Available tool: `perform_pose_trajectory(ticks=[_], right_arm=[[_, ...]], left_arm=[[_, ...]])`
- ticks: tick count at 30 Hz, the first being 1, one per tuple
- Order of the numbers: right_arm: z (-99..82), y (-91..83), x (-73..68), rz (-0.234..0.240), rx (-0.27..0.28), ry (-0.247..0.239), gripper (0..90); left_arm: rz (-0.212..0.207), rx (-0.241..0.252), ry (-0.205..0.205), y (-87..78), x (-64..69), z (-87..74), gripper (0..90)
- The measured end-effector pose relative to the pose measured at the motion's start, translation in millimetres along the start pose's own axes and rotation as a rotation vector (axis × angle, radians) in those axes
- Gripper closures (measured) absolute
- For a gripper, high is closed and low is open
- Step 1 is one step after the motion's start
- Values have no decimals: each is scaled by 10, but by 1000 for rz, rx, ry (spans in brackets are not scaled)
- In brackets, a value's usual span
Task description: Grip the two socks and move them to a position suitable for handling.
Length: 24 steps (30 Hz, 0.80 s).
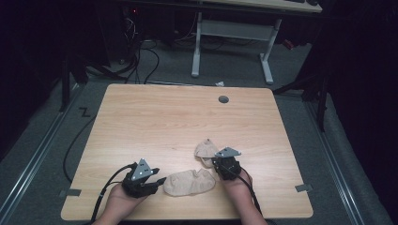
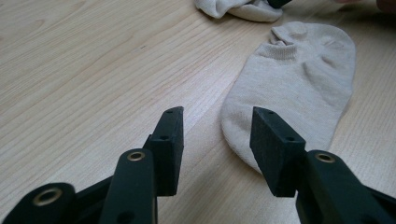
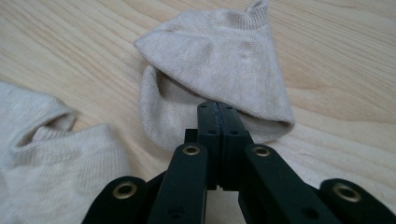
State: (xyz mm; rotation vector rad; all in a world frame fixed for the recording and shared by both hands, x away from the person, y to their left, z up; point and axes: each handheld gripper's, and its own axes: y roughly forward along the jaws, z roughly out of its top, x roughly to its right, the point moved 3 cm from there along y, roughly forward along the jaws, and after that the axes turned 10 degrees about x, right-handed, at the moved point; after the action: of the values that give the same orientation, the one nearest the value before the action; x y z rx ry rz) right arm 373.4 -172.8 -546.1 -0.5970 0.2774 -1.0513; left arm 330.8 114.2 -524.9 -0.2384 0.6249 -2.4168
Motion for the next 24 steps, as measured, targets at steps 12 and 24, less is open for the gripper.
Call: perform_pose_trajectory(ticks=[12, 24], right_arm=[[-8, -8, 10, -10, 11, -15, 854], [251, -40, -93, 54, 110, -31, 765]], left_arm=[[0, 11, 6, 1, 5, 7, 540], [1, 48, -28, -156, -44, -45, 524]])
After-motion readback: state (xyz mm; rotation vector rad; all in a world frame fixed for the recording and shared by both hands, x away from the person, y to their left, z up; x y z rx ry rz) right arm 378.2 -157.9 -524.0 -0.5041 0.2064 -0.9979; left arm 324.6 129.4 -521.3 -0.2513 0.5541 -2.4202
